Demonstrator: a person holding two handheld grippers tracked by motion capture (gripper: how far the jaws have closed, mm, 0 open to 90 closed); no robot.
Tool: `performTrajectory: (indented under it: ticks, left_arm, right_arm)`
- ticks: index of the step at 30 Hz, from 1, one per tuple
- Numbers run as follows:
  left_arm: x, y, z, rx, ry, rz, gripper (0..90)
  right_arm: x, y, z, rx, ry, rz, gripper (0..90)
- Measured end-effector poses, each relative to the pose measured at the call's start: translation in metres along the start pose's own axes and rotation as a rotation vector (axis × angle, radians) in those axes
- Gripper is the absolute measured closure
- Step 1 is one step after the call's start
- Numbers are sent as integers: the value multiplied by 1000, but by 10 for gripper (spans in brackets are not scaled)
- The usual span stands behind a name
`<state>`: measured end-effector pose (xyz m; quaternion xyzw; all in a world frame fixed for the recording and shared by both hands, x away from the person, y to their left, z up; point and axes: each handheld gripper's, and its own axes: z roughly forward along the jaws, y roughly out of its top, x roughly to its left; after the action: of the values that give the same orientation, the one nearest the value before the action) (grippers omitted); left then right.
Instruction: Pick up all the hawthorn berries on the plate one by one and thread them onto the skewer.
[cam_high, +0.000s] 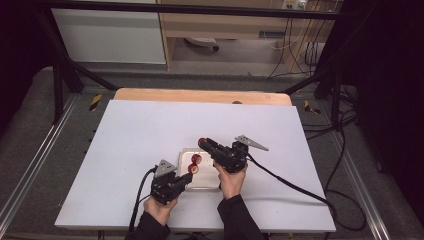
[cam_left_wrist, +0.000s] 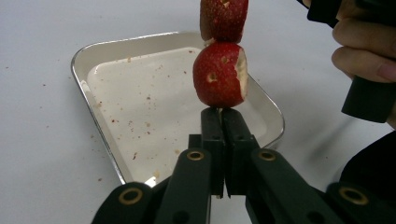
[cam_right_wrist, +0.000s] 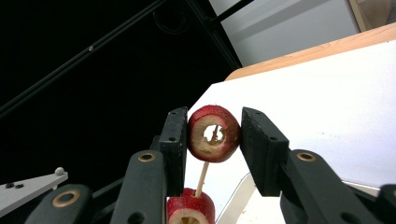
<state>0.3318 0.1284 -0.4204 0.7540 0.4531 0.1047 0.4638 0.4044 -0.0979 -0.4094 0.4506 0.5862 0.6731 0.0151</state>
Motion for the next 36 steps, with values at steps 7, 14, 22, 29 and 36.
performTrajectory:
  ticks: [7, 14, 22, 29, 36]
  left_arm:
    - [-3, 0, 2, 0, 7, 31, 885]
    - [0, 0, -3, -17, -6, 35, 886]
    - [-1, -2, -4, -26, -37, -16, 887]
    - [-5, 0, -1, -38, -42, -45, 887]
    - [-3, 2, 1, -79, -20, -37, 887]
  right_arm:
    - [2, 2, -2, 11, 7, -1, 634]
    - [0, 6, -2, 31, 17, 6, 636]
    - [0, 2, 0, -30, 7, -14, 639]
    - [2, -1, -1, -34, 26, -13, 639]
    - [4, 0, -3, 1, 41, 0, 642]
